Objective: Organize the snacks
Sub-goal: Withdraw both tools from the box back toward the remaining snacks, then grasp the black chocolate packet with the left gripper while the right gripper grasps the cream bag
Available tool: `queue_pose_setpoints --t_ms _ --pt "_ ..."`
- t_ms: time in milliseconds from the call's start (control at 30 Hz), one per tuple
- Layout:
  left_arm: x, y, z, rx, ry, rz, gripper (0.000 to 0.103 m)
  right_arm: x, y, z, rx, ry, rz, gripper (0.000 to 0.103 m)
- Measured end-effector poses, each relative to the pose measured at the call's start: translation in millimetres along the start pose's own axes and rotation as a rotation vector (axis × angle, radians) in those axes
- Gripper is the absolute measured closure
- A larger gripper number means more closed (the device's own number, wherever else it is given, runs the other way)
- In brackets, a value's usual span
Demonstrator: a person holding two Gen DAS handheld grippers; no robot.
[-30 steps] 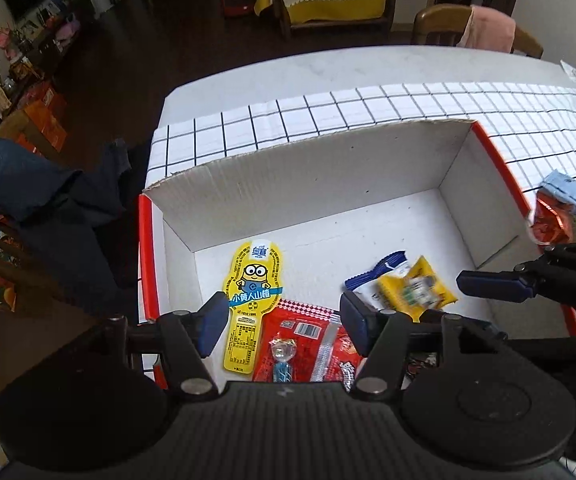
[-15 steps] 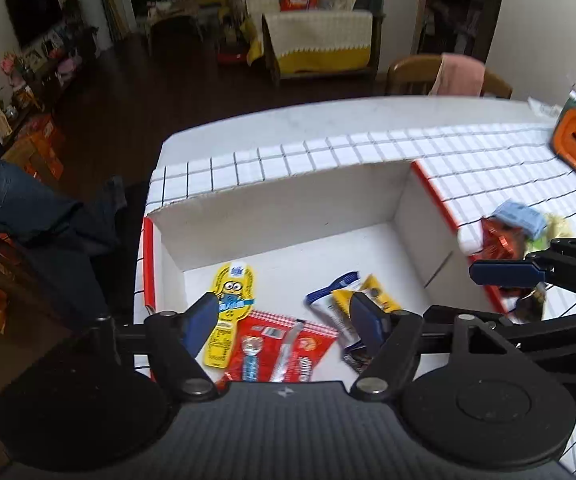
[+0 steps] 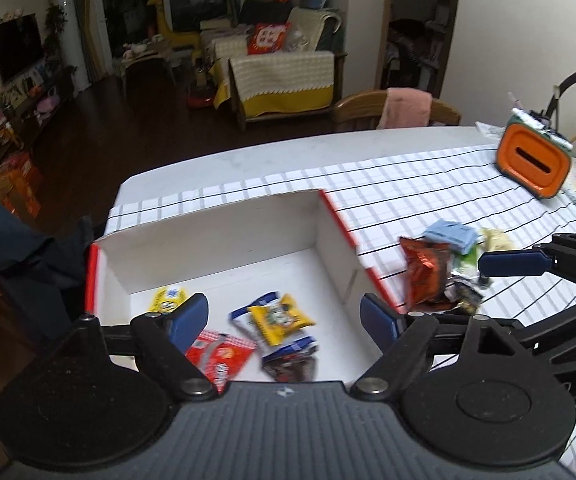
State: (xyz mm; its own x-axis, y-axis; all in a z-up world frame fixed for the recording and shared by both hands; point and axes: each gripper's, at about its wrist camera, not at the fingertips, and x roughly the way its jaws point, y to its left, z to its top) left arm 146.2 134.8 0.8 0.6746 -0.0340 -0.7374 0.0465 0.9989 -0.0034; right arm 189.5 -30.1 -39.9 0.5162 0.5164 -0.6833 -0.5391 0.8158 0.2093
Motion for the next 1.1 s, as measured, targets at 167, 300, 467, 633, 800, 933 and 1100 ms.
queue_pose_setpoints --t_ms 167,300,467,633,800,933,1100 --pt "-0.5 -31.3 -1.6 0.019 -0.027 -0.032 0.016 -19.5 -28.4 -11.3 0.013 -0.017 -0.037 0.008" --pt "4.4 -59.1 -2.2 0.034 -0.039 -0.061 0.014 -33.9 -58.0 -21.8 0.024 -0.026 -0.06 0.003" --pt "19.8 -94.4 -3.3 0.055 -0.021 -0.112 0.013 -47.5 -96.9 -32.1 0.012 -0.02 -0.088 0.001" --pt "39.8 -133.7 -7.4 0.104 0.008 -0.151 0.013 -53.7 -139.0 -41.2 0.016 0.007 -0.122 0.001" --pt "62.9 -165.1 -10.6 0.141 0.062 -0.163 0.013 -50.3 -182.4 -53.1 0.021 0.043 -0.142 0.001" --pt "83.5 -183.5 -11.4 0.167 0.104 -0.175 0.013 -38.8 -213.8 -57.3 0.013 0.08 -0.131 0.001" --pt "112.2 -199.4 -12.0 0.174 0.161 -0.172 0.013 -18.4 -243.9 -54.1 -0.051 0.127 -0.112 0.002"
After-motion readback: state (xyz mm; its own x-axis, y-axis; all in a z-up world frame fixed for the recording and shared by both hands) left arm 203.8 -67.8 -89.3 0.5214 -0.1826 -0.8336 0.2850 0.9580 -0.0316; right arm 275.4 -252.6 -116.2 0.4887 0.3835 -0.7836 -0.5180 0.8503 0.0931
